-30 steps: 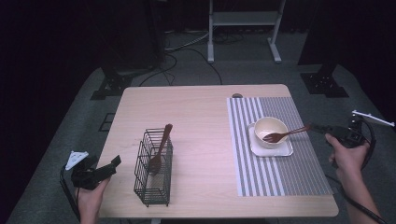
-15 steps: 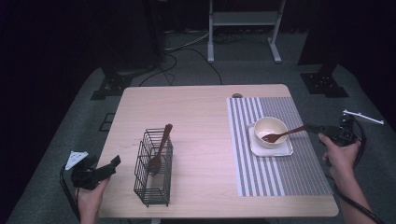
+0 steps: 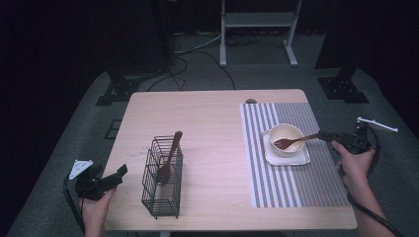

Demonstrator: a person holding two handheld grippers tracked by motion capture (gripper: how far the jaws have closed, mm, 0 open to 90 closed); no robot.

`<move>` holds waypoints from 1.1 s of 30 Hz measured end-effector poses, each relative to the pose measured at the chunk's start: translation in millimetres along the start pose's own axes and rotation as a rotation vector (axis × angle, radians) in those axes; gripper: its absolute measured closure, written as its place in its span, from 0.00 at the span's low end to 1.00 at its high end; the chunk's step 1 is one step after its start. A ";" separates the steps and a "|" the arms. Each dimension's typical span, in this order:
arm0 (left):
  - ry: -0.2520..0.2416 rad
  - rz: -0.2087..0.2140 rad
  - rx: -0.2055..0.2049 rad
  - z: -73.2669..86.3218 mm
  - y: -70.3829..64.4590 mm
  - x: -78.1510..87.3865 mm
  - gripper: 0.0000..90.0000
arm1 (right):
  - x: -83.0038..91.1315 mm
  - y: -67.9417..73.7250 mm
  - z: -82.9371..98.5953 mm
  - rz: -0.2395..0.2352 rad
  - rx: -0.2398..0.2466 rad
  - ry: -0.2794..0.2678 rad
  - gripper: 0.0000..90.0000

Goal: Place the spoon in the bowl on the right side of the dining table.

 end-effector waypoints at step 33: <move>0.000 0.007 -0.012 -1.0 -3.8 0.6 0.03 | 2.0 0.7 26.4 -0.062 0.018 0.064 0.58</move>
Point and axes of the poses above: each handheld gripper's, and its own axes: x roughly backward along the jaws, z roughly out of its underside, y roughly to its left, the point moved 1 cm from there along -x, roughly forward along the jaws, and after that the axes turned 11 degrees about z, right-handed, at the moved point
